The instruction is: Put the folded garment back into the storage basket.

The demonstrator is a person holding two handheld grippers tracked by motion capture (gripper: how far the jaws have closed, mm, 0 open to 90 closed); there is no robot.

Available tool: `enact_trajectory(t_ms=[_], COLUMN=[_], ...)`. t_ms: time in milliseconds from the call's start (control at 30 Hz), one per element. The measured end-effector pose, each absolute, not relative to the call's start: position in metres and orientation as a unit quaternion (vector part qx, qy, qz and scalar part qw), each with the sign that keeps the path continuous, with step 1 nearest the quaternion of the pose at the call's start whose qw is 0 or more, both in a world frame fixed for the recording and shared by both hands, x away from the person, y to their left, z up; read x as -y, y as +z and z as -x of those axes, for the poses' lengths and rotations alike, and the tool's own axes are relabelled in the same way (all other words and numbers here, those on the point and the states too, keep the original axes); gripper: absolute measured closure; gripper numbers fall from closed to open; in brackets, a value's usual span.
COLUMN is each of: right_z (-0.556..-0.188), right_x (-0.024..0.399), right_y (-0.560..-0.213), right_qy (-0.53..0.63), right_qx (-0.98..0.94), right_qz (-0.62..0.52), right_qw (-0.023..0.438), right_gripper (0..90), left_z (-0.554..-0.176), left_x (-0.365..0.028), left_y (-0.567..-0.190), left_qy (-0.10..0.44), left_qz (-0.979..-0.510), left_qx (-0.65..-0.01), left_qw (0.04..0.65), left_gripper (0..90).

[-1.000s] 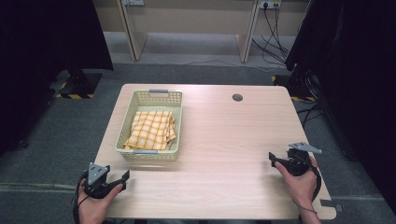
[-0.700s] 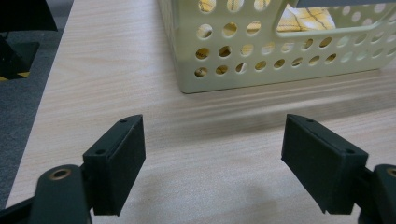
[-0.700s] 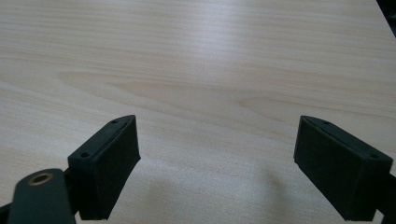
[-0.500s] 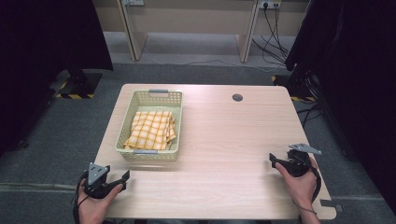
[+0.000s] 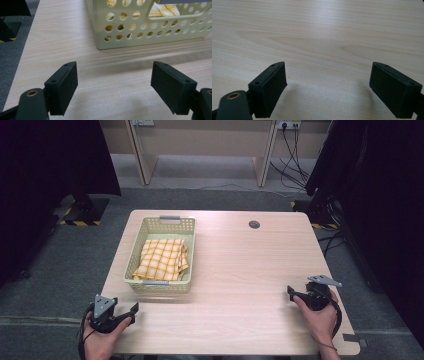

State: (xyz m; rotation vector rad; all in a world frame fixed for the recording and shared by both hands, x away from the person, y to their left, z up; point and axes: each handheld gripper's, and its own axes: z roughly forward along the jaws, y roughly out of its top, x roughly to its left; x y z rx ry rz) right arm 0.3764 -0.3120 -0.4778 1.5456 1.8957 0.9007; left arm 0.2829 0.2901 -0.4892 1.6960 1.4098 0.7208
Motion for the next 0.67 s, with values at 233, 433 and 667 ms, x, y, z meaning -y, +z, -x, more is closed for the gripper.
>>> enact_trajectory(t_ms=[233,433,667], right_z=[-0.3756,-0.3754,-0.3749], right_x=[0.3107,0.3104,0.3102], right_y=[-0.4779,-0.4779,-0.4778], right_qy=[0.332,0.332,0.334], right_qx=[-0.703,-0.703,-0.703], right_qz=[-0.571,-0.570,-0.569], right_qw=[0.264,0.264,0.265], right_gripper=[14.9,14.8,14.1], left_z=[-0.2824,-0.2822,-0.2821], left_x=[-0.2915,-0.2908,-0.2903], left_y=[-0.4891,-0.4892,-0.4892], left_qy=[0.284,0.285,0.284], left_qz=[-0.665,-0.665,-0.666], left_qx=[-0.561,-0.561,-0.561], left_qw=[0.403,0.402,0.402], left_gripper=[21.6,21.6,21.6])
